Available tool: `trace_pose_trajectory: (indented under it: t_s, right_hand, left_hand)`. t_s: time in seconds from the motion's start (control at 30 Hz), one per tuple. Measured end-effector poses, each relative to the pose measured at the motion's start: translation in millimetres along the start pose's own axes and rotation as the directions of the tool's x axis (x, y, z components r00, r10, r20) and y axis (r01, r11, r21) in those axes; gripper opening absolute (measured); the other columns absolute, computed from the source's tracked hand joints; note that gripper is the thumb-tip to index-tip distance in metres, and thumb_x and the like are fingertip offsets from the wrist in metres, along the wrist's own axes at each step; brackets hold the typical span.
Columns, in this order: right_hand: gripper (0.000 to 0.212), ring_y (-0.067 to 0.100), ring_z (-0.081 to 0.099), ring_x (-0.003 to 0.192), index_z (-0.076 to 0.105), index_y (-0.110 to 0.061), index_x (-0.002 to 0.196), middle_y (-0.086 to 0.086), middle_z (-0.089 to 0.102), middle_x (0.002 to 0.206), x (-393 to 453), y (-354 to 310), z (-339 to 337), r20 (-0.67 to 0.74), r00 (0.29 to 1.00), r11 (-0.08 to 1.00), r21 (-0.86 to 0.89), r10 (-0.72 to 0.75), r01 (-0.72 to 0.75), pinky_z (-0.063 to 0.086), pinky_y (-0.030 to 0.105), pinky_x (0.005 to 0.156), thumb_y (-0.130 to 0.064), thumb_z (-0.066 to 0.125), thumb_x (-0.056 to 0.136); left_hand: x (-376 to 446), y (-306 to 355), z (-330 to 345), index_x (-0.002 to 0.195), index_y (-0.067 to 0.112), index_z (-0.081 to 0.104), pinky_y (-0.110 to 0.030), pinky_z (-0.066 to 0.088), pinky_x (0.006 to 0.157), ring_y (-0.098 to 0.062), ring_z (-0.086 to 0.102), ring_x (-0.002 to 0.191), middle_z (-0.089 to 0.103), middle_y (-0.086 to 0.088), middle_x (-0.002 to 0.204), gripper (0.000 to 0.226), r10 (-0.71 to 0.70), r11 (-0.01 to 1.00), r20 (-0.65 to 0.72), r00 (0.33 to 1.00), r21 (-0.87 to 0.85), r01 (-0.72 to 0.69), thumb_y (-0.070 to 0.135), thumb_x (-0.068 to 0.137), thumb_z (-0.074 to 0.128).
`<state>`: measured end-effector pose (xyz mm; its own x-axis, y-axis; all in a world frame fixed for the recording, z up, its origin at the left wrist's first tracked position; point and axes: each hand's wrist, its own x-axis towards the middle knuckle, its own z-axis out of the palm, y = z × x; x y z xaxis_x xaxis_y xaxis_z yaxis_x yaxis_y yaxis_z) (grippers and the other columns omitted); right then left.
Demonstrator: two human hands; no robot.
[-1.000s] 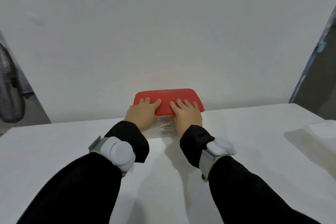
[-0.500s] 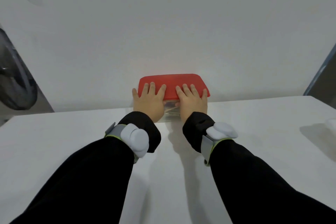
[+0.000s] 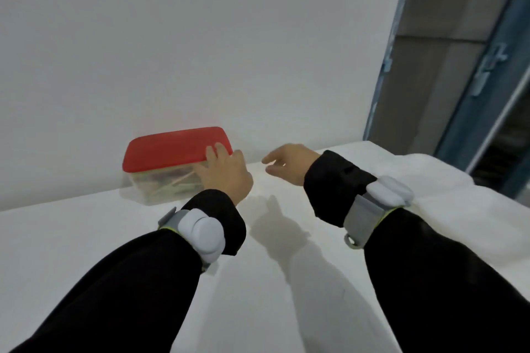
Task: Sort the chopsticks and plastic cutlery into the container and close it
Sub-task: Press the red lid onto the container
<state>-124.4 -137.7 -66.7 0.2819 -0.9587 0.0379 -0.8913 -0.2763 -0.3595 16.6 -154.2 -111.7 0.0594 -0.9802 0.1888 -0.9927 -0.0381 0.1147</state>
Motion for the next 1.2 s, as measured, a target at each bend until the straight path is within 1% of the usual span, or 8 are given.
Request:
trace_pose_trajectory:
  t_s: [0.1, 0.23, 0.33, 0.43, 0.57, 0.77, 0.9, 1.2]
  right_hand:
    - [0.04, 0.02, 0.052, 0.12, 0.053, -0.018, 0.131, 0.003, 0.055, 0.132, -35, 77, -55, -0.041, 0.98, 0.981, 0.03, 0.193, -0.192, 0.035, 0.021, 0.094, -0.03, 0.055, 0.093]
    - [0.055, 0.027, 0.048, 0.121, 0.039, -0.014, 0.135, 0.01, 0.049, 0.136, -80, 192, -100, 0.034, 0.875, 0.872, -0.115, 0.483, -0.476, 0.035, 0.028, 0.088, -0.033, 0.062, 0.088]
    - [0.061, 0.028, 0.05, 0.11, 0.035, -0.009, 0.135, 0.016, 0.048, 0.135, -118, 267, -109, 0.058, 0.796, 0.794, -0.15, 0.602, -0.589, 0.032, 0.025, 0.078, -0.018, 0.068, 0.084]
    - [0.088, 0.027, 0.04, 0.126, 0.014, -0.011, 0.148, 0.015, 0.029, 0.15, -144, 327, -99, 0.172, 0.718, 0.736, -0.073, 0.674, -0.673, 0.035, 0.029, 0.096, -0.014, 0.071, 0.082]
    - [0.11, 0.03, 0.018, 0.143, -0.012, -0.015, 0.149, 0.014, 0.009, 0.157, -151, 362, -77, 0.289, 0.713, 0.736, 0.042, 0.638, -0.676, 0.023, 0.035, 0.111, -0.012, 0.073, 0.08]
    - [0.074, 0.032, 0.034, 0.136, 0.028, 0.003, 0.143, 0.016, 0.035, 0.146, -125, 359, -66, 0.245, 0.805, 0.814, 0.089, 0.54, -0.573, 0.031, 0.027, 0.105, 0.002, 0.067, 0.081]
    - [0.088, 0.031, 0.03, 0.138, 0.012, -0.008, 0.149, 0.015, 0.028, 0.15, -85, 328, -59, 0.259, 0.852, 0.86, 0.118, 0.455, -0.496, 0.029, 0.032, 0.11, -0.01, 0.069, 0.082]
    - [0.065, 0.028, 0.05, 0.113, 0.03, -0.002, 0.141, 0.014, 0.044, 0.135, 6, 218, -11, 0.225, 0.91, 0.784, 0.464, 0.347, -0.414, 0.042, 0.03, 0.067, -0.021, 0.062, 0.088]
  left_hand:
    - [-15, 88, -10, 0.123, 0.012, 0.049, -0.034, 0.044, 0.084, -0.025, 0.054, 0.105, 0.054, -0.005, 0.123, 0.042, 0.18, 0.937, 0.166, 0.97, -0.33, -0.117, 0.036, 0.089, 0.052]
    - [-47, 198, -22, 0.137, 0.013, 0.034, -0.032, 0.053, 0.073, -0.028, 0.063, 0.101, 0.048, -0.004, 0.126, 0.075, 0.372, 0.804, 0.511, 0.775, -0.595, 0.006, 0.064, 0.085, 0.049]
    - [-69, 262, -12, 0.15, 0.015, 0.014, -0.042, 0.04, 0.105, -0.033, 0.043, 0.131, 0.029, -0.012, 0.152, 0.087, 0.39, 0.811, 0.577, 0.718, -0.585, 0.03, 0.07, 0.087, 0.036]
    - [-80, 302, 10, 0.151, 0.016, -0.009, -0.042, 0.021, 0.116, -0.034, 0.021, 0.143, 0.012, -0.01, 0.158, 0.101, 0.32, 0.8, 0.646, 0.693, -0.576, 0.167, 0.073, 0.083, 0.039]
    - [-83, 315, 29, 0.148, 0.014, -0.02, -0.037, 0.032, 0.108, -0.035, 0.038, 0.133, 0.032, -0.012, 0.15, 0.108, 0.248, 0.875, 0.65, 0.718, -0.469, 0.122, 0.044, 0.083, 0.061]
    - [-75, 308, 50, 0.144, 0.0, 0.005, -0.043, 0.043, 0.099, -0.038, 0.052, 0.121, 0.045, -0.023, 0.134, 0.063, 0.145, 0.876, 0.567, 0.811, -0.455, 0.162, 0.007, 0.091, 0.038]
    - [-55, 270, 52, 0.141, 0.001, 0.016, -0.041, 0.047, 0.091, -0.037, 0.057, 0.113, 0.053, -0.022, 0.125, 0.057, -0.013, 0.816, 0.429, 0.903, -0.517, 0.257, 0.003, 0.091, 0.042]
    - [-8, 129, 42, 0.134, 0.008, 0.034, -0.035, 0.043, 0.083, -0.035, 0.055, 0.106, 0.054, -0.021, 0.12, 0.048, -0.297, 0.844, 0.148, 0.943, -0.422, 0.332, 0.0, 0.087, 0.04]
